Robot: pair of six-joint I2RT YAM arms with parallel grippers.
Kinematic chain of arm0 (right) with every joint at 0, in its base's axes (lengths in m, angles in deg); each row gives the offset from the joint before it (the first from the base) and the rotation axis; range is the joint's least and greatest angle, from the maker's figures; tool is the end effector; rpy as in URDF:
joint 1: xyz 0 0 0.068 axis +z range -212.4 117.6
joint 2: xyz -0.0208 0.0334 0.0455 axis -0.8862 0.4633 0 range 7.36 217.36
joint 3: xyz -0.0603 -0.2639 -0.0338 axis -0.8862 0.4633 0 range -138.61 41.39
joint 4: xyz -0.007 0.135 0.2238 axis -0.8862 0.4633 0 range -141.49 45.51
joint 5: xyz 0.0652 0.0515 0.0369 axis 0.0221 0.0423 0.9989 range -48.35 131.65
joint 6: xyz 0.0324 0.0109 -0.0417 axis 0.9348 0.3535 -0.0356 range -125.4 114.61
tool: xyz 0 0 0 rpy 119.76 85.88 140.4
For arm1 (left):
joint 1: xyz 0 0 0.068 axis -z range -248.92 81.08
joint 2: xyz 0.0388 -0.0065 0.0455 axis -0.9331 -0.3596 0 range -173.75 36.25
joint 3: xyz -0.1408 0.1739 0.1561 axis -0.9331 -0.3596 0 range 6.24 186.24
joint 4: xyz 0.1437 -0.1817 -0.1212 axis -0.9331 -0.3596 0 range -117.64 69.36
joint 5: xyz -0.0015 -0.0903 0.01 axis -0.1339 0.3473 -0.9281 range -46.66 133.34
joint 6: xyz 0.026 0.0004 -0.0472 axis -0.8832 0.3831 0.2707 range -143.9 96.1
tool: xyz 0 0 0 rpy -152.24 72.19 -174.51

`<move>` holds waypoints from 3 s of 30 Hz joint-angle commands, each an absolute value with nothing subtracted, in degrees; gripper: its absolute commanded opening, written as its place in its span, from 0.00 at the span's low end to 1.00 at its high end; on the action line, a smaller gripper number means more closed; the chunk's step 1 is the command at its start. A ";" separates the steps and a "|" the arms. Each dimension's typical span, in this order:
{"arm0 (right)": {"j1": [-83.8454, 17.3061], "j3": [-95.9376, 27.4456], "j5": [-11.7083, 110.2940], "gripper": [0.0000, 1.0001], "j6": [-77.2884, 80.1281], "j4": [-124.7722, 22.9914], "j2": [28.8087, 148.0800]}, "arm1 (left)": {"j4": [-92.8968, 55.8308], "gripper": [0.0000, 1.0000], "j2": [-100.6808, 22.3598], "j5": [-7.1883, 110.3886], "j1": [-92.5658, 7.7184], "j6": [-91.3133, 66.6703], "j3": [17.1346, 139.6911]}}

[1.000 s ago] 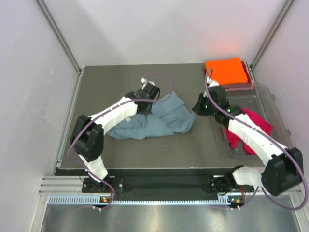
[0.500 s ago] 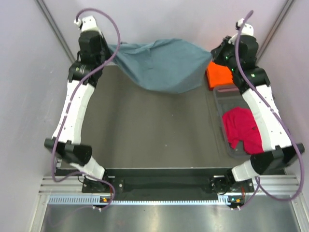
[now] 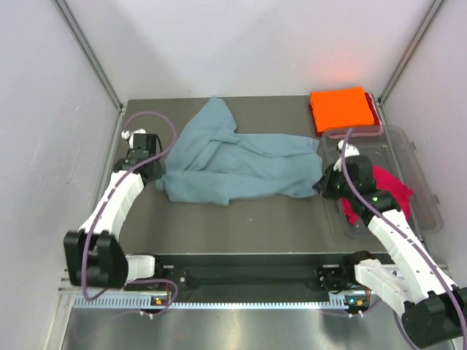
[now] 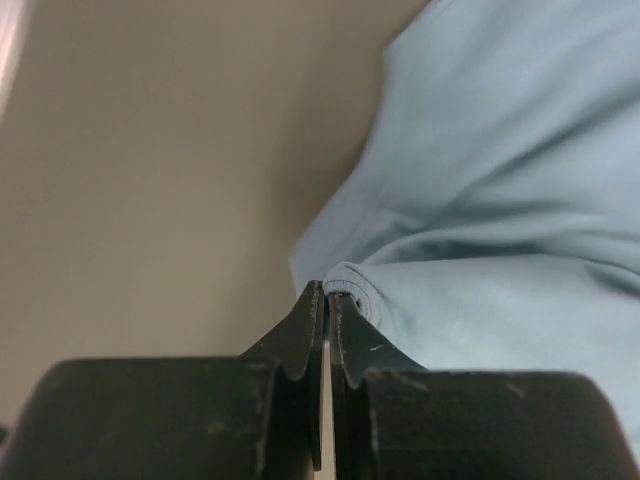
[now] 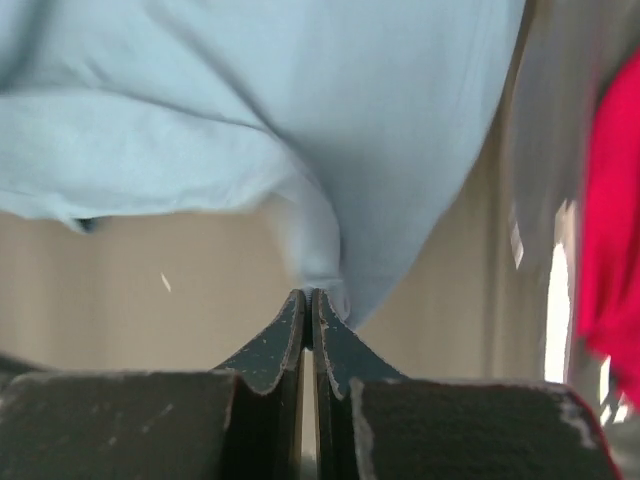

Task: Fold and stack the t-shirts
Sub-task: Flatten the tshirt out

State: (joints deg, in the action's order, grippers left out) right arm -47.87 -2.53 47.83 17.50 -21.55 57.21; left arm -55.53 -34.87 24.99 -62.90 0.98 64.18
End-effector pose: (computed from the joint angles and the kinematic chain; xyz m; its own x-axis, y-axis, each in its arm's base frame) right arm 0.1814 0.0509 0.2856 -0.6523 0.2305 -0.7220 -0.0867 0.9237 0.3733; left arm 0.2585 -0.0161 0.2857 -0.6251 -0.3356 -0.7048 -0.4107 0.9092 -0.0686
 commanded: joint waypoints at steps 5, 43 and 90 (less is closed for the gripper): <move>-47.19 3.69 51.16 0.00 18.34 -19.68 51.23 | -56.84 0.00 -42.85 33.67 -76.04 3.43 74.14; -47.19 -4.05 43.94 0.00 20.36 -19.14 52.35 | -44.60 0.19 -67.94 54.76 -72.35 1.77 93.93; -47.10 4.47 57.83 0.00 21.94 -34.88 59.49 | -47.36 0.31 -45.75 38.94 -84.74 18.90 43.42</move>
